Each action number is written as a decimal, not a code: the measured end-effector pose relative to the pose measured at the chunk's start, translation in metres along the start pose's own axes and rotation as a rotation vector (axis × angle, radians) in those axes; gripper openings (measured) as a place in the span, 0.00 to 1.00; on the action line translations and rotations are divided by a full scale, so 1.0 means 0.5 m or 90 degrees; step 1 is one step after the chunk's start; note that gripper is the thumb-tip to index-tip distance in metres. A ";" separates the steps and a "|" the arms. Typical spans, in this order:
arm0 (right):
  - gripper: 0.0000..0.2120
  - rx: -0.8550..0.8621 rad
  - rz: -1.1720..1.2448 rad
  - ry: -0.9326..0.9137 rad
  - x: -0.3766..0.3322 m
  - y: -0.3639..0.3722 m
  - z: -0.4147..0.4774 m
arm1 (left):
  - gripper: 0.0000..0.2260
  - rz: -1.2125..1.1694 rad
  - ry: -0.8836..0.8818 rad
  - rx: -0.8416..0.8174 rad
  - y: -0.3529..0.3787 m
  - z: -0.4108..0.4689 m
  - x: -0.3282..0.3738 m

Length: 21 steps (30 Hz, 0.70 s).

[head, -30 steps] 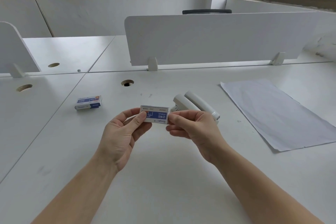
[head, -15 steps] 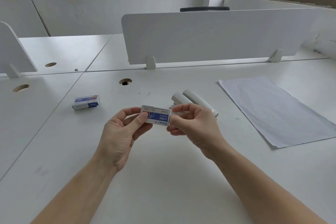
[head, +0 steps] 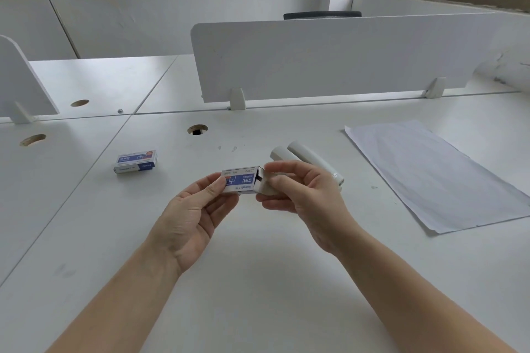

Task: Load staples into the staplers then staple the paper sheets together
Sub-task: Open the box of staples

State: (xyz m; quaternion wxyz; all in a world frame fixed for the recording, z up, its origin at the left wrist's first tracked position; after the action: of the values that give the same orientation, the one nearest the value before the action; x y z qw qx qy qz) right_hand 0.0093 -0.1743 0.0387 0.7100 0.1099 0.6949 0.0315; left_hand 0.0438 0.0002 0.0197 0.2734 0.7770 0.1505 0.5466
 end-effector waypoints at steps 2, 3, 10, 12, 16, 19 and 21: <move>0.11 0.005 -0.100 -0.057 -0.003 -0.001 0.001 | 0.07 -0.001 -0.010 0.000 -0.001 0.001 -0.002; 0.12 0.008 -0.155 -0.095 -0.004 -0.001 -0.001 | 0.07 0.001 -0.010 0.001 -0.001 0.001 -0.003; 0.05 -0.033 -0.250 -0.173 -0.010 0.008 -0.012 | 0.10 -0.010 0.020 0.024 -0.007 0.002 0.006; 0.04 -0.032 -0.260 -0.187 -0.009 0.011 -0.012 | 0.12 -0.010 0.022 0.025 -0.007 0.002 0.006; 0.04 0.000 -0.295 -0.215 -0.005 0.007 -0.006 | 0.12 0.001 0.021 0.021 -0.005 0.000 0.006; 0.06 -0.003 -0.296 -0.223 -0.005 0.008 -0.005 | 0.09 0.005 0.014 0.022 -0.006 0.000 0.006; 0.08 0.000 -0.302 -0.237 -0.005 0.006 -0.002 | 0.09 0.003 0.005 0.021 -0.006 0.000 0.005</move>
State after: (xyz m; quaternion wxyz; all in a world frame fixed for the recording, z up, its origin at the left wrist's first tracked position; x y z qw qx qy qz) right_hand 0.0083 -0.1720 0.0416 0.8126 -0.0517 0.5591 -0.1561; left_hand 0.0448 0.0040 0.0197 0.2584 0.7797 0.1591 0.5476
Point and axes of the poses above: each hand's wrist, its own z-axis towards the middle knuckle, its own y-axis out of the palm, x = y × z, the point moved 5 cm from there along z, towards the middle knuckle, and after that the axes turned 1 degree about -y, right-handed, at the moved point
